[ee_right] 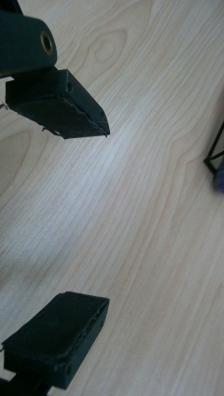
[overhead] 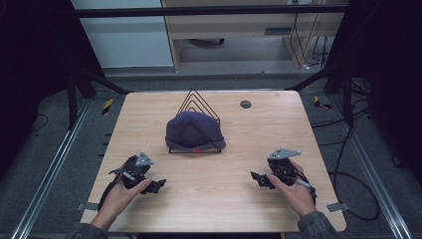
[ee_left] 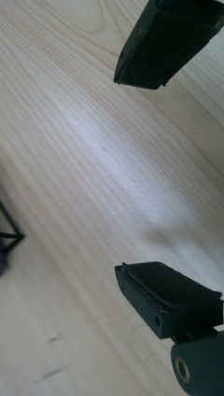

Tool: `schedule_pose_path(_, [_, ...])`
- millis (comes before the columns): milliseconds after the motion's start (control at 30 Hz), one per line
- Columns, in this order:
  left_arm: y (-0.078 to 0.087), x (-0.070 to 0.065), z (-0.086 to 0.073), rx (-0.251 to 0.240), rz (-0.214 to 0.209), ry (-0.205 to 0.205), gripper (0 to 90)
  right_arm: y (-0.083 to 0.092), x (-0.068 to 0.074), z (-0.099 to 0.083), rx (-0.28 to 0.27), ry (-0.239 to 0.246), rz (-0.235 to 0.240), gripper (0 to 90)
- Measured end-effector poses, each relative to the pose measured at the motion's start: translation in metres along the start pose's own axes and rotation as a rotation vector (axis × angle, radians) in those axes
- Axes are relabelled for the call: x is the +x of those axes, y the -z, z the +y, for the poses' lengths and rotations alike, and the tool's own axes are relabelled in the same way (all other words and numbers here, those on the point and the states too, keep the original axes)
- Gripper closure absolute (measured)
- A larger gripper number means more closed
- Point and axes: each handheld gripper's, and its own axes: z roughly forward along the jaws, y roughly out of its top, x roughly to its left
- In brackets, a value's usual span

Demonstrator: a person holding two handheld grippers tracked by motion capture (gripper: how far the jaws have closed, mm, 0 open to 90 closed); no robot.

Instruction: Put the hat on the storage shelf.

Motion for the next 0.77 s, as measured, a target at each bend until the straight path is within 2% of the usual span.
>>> schedule_pose_path(133, [-0.004, 0.003, -0.007, 0.039, 0.004, 0.019, 7.1, -0.007, 0.000, -0.008, 0.044, -0.010, 0.012, 13.8])
schedule_pose_path(200, [-0.006, 0.004, -0.009, 0.067, 0.010, 0.003, 6.3, -0.008, 0.001, -0.010, 0.046, -0.014, 0.012, 13.5])
schedule_pose_path(267, [-0.009, 0.005, -0.011, 0.081, 0.009, 0.009, 6.0, -0.009, 0.003, -0.011, 0.052, -0.015, 0.016, 12.8])
schedule_pose_path(400, [-0.011, 0.007, -0.011, 0.080, -0.002, 0.022, 2.7, -0.014, 0.004, -0.015, 0.091, 0.025, -0.026, 11.8])
schedule_pose_path(467, [-0.012, 0.007, -0.013, 0.070, -0.004, 0.021, 0.8, -0.016, 0.004, -0.016, 0.087, 0.050, -0.050, 10.6])
schedule_pose_path(600, [-0.012, 0.007, -0.014, 0.065, -0.008, 0.019, 0.0, -0.018, 0.006, -0.019, 0.057, 0.049, -0.054, 6.7])
schedule_pose_path(767, [-0.012, 0.008, -0.014, 0.064, -0.016, 0.016, 0.0, -0.018, 0.009, -0.023, 0.029, 0.039, -0.060, 6.0])
